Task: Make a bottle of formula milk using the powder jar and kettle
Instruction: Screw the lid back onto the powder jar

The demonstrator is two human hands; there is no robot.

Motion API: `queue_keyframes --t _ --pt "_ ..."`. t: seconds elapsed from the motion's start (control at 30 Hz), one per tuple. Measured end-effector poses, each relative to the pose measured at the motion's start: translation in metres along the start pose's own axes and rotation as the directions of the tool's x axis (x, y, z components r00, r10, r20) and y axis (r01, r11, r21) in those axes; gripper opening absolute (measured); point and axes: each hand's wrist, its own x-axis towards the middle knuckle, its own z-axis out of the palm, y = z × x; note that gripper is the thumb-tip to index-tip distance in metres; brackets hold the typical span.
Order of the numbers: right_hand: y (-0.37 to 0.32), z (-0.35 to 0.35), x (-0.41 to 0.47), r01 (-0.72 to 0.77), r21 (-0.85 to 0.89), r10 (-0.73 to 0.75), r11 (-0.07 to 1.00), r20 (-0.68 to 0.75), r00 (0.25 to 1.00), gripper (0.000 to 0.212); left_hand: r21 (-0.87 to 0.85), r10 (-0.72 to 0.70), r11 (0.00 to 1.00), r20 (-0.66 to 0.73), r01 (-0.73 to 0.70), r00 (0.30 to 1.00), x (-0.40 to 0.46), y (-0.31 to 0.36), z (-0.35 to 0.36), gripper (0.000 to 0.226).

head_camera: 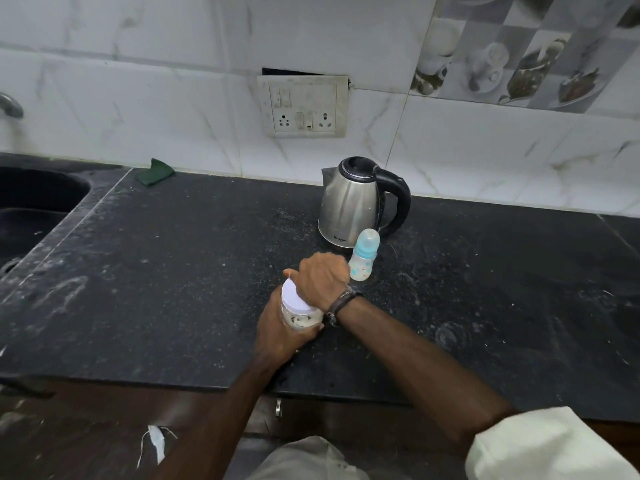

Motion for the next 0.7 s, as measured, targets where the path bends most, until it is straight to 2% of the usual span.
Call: queue_keyframes --t 0.13,0.27,0.33,0.43,0.57,0.7 --pt "0.02 -0.01 0.001 -0.018 0.088 0.007 0.996 0.121 0.993 0.049 -0.101 -0.059 0.993 -0.045 0.054 0.997 -0.007 -0.005 -0.001 0.105" --pt "0.023 -0.022 -0.003 0.133 0.25 -0.194 0.959 0.238 0.952 0.058 -0.126 -0.074 0.99 -0.035 0.069 0.997 -0.006 -0.01 0.001 0.102" --pt "0.017 -0.024 -0.007 0.225 0.187 -0.268 0.956 0.256 0.929 0.065 -0.071 -0.063 0.996 0.008 0.063 0.998 -0.004 -0.007 0.003 0.107" --pt "0.01 -0.02 -0.013 0.23 0.088 -0.241 0.969 0.15 0.959 0.056 -0.083 -0.019 0.996 -0.001 0.019 1.0 -0.003 -0.003 0.005 0.099" --pt "0.006 -0.013 -0.02 0.119 0.129 -0.119 0.984 -0.005 0.993 0.053 -0.116 -0.033 0.993 -0.06 0.026 0.998 -0.007 -0.007 0.004 0.096" --pt "-0.002 -0.009 -0.021 0.033 0.152 -0.025 0.988 -0.049 0.998 0.051 -0.129 -0.044 0.991 -0.044 0.038 0.998 -0.007 -0.011 0.003 0.093"
